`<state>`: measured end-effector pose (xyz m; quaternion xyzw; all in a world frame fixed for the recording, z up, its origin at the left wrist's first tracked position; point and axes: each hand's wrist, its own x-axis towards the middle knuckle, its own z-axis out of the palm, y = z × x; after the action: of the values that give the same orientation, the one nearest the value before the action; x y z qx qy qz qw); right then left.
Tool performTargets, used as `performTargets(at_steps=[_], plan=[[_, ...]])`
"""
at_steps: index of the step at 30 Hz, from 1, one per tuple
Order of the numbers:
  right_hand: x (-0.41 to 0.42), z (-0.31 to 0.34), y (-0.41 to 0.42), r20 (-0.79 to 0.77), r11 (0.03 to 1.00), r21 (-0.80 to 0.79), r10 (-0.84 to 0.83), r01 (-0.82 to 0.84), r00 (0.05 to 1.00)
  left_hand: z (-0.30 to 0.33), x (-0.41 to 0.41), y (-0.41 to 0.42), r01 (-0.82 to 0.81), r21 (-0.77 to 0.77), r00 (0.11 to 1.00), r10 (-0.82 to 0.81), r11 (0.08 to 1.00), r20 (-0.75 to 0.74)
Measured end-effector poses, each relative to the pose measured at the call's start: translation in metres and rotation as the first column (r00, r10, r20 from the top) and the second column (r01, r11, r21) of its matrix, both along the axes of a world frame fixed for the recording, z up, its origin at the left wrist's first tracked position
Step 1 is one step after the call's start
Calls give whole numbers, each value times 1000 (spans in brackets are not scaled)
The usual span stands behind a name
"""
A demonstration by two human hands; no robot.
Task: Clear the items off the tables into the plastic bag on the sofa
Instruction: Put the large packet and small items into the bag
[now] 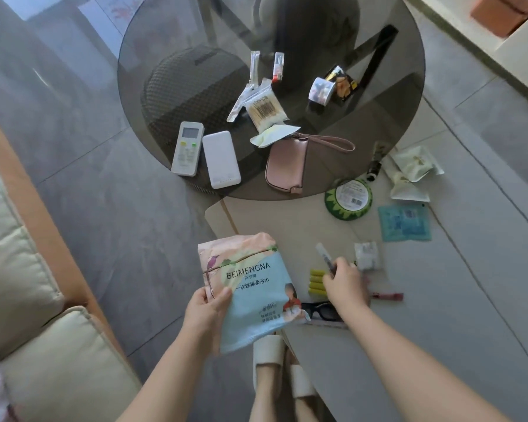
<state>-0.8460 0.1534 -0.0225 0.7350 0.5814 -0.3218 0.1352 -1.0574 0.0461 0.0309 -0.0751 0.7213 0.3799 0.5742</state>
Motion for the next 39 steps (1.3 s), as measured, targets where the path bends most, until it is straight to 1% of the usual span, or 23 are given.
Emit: performTargets(at_steps=[3,6,9,12,15,17,19,20,21,22,23,26,27,32,35,39], plan=[[15,-7,-9,55,999,-39,31,-29,998,1,13,5,15,9,1000,-15,1000,6],[6,-21,-17,88,998,-50,47,-43,995,-6,17,2,25,3,1000,-25,1000,0],[-7,-34,-23,87,1000,-24,-9,11,996,-17,14,-8,36,-33,999,-36,999,-22],[-13,-40,-17,87,991,-52,-116,120,990,-23,9,-19,26,-63,998,-30,998,-53],[-10,-39,-7,73,988,-87,-120,127,990,-23,5,-27,11,-56,998,-14,998,-63],[-5,-36,0,-23,984,-106,-149,145,989,-20,3,-30,2,-41,998,-5,999,-67],[-2,-30,4,-209,967,-172,-223,188,952,-15,2,-33,0,-26,997,-2,1000,-75],[-2,-24,5,-325,941,-236,-310,240,893,-10,2,-35,-8,-18,997,7,1000,-78],[-4,-15,5,-421,903,-312,-410,295,809,-4,3,-36,-22,-9,997,21,1000,-78],[-7,-4,5,-480,872,-372,-475,319,737,4,3,-38,-40,-1,996,40,999,-76],[-10,10,4,-517,869,-396,-477,295,710,13,3,-40,-63,7,995,63,998,-75],[-25,56,1,-576,922,-375,-312,95,756,50,4,-49,-144,48,986,147,988,-75],[-32,73,-2,-598,929,-368,-268,38,755,65,4,-53,-172,65,980,178,983,-84],[-75,166,-26,-712,925,-337,-130,-173,691,139,-7,-87,-335,133,927,351,933,-129],[-105,216,-47,-750,908,-329,-83,-261,657,178,-20,-117,-432,170,884,453,886,-116],[-147,265,-84,-790,869,-350,-73,-349,609,227,-39,-164,-559,229,799,592,797,-110]])
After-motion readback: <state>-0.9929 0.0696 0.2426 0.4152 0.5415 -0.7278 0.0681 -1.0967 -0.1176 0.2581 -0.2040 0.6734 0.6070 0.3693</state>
